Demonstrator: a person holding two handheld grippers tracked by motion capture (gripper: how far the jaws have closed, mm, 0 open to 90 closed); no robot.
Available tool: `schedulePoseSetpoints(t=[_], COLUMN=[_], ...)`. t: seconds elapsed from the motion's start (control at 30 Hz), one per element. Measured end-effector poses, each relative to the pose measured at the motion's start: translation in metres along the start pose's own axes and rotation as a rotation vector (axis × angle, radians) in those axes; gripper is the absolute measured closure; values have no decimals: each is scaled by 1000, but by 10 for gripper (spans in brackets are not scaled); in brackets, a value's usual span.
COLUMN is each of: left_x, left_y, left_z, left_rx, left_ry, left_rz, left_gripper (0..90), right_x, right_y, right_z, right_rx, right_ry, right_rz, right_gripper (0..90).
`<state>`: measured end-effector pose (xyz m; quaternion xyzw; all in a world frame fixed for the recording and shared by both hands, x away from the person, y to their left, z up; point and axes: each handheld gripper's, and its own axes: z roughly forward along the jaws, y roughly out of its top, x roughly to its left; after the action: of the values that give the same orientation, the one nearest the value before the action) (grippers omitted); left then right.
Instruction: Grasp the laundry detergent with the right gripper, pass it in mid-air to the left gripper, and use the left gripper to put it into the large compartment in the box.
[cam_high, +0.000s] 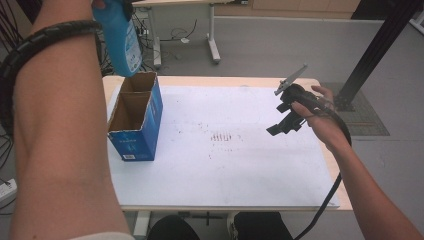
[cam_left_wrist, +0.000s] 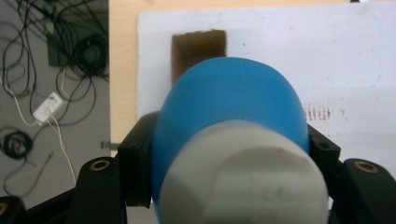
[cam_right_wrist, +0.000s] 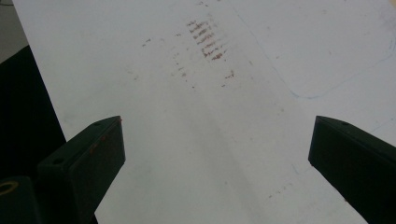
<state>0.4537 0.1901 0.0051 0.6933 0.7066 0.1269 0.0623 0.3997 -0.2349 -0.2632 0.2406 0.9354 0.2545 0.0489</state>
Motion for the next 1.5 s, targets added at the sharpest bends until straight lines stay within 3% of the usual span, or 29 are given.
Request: schedulePoseSetpoints(t=[0.23, 0.53, 0.83, 1.13, 1.5], left_x=[17, 28, 32, 28, 26], left_y=[-3, -7, -16, -29, -44], left_z=[13, 43, 81, 109, 158], left_rx=[7, 12, 48, 64, 89], left_ry=[27, 0, -17, -17, -33], left_rz=[-75, -112, -124, -117, -117], left_gripper=[368, 368, 369, 369, 369], right_x=[-2, 0, 0, 7, 9], right_y=[-6, -3, -1, 4, 0], right_z=[-2, 4, 5, 10, 11], right_rx=[16, 39, 37, 40, 48], right_ry=[-16, -20, -27, -22, -27], right_rz=[4, -10, -13, -36, -36], right_gripper=[36, 38, 37, 38, 38])
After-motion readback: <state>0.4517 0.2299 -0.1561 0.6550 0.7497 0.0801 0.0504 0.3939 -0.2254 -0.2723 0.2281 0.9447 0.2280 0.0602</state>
